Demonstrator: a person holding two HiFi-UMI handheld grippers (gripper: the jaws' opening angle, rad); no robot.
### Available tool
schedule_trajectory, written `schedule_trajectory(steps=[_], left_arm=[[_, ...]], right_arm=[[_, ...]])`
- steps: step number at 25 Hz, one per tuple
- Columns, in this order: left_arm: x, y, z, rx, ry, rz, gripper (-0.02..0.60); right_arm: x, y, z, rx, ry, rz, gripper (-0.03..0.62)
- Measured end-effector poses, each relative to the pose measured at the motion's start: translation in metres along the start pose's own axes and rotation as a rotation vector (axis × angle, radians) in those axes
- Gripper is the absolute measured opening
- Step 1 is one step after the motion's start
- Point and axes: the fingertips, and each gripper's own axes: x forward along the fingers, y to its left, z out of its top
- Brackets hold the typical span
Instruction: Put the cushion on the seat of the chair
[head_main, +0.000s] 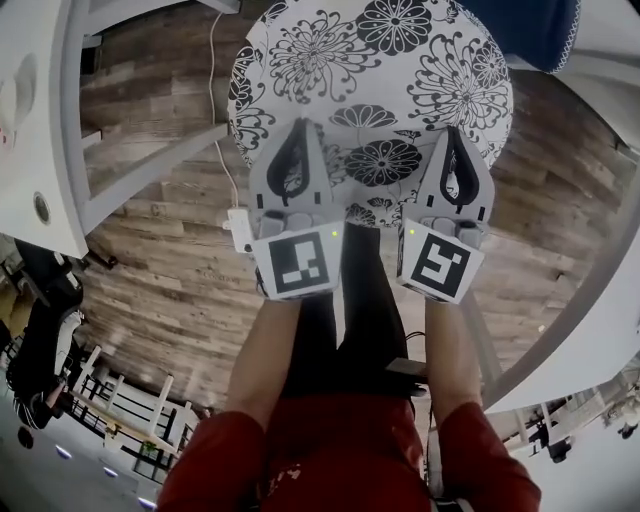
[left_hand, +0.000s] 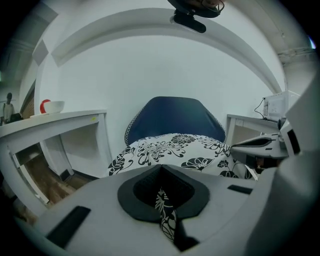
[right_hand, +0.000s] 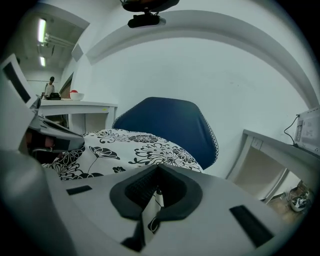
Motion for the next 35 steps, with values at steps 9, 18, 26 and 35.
schedule_trajectory(steps=[9, 18, 26, 35], left_arm=[[-0.001, 0.001, -0.001, -0.012, 0.027, -0.005, 0.028], [0.003, 0.002, -0.001, -0.002, 0.041, -0.020, 0.028], [0.000, 0.002, 0.004, 0.010, 0.047, -0.022, 0.028], [0.009, 0.002, -0.007, 0.027, 0.067, -0.027, 0.028]], right_arm=[[0.002, 0.003, 0.005, 0.027, 0.000, -0.009, 0.028], [0.004, 0.003, 0.002, 0.011, 0.032, -0.011, 0.028], [-0.002, 0.004, 0.003, -0.035, 0.091, 0.001, 0.028], [0.008, 0.005, -0.009, -0.047, 0.115, 0.005, 0.028]])
